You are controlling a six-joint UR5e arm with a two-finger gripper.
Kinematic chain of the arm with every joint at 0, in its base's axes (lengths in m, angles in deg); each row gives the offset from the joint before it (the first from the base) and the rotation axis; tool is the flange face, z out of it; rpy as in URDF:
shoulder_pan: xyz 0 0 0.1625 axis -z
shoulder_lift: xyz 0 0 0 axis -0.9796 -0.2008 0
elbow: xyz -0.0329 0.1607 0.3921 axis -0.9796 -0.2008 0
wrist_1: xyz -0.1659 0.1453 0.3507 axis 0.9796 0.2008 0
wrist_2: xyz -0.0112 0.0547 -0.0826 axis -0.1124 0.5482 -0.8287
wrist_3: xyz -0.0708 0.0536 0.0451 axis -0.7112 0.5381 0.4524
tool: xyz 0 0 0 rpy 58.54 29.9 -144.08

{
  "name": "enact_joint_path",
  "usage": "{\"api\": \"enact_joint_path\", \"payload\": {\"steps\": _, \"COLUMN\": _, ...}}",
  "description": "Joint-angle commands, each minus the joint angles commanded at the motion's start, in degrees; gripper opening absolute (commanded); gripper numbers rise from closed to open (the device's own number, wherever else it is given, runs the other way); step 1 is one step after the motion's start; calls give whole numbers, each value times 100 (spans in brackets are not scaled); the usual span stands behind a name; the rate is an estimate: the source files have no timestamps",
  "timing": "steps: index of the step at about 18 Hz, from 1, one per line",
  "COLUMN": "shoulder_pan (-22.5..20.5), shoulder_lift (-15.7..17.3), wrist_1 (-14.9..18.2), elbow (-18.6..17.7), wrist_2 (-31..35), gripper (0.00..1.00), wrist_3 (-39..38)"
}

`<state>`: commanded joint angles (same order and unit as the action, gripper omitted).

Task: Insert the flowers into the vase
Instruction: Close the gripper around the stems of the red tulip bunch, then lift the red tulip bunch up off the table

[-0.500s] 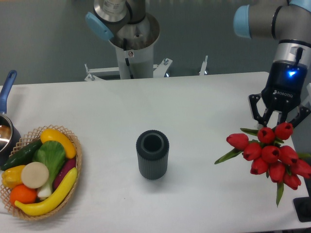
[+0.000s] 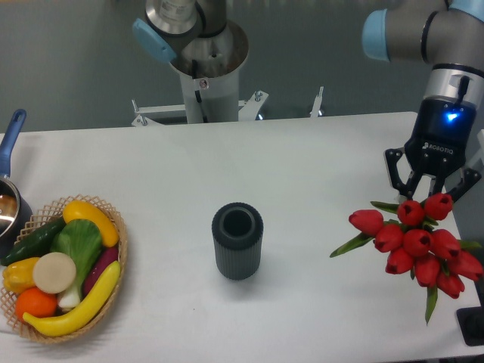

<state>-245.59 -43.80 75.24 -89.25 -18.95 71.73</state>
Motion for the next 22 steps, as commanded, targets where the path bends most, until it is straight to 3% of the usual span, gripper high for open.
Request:
{"api": "enact_joint_path", "payload": {"steps": 8, "shoulder_pan": 53, "shoulder_lift": -9, "wrist_1": 0, "elbow": -9, "wrist_2": -123, "gripper": 34, "wrist_3": 9}}
{"api": "enact_joint_path", "payload": {"steps": 12, "shoulder_pan": 62, "shoulder_lift": 0, "wrist_1": 0, "elbow": -87, "wrist_2": -570, "gripper": 34, "wrist_3": 0}}
{"api": "enact_joint_path", "payload": {"steps": 15, "shoulder_pan": 123, "shoulder_lift": 35, "wrist_1": -9, "elbow": -359, "wrist_2": -1299, "gripper": 34, "wrist_3": 44}}
{"api": "enact_joint_path", "payload": {"steps": 22, "shoulder_pan": 141, "shoulder_lift": 491, "wrist_1": -132, "elbow": -1291, "wrist_2": -2873, "gripper": 34, "wrist_3": 571}}
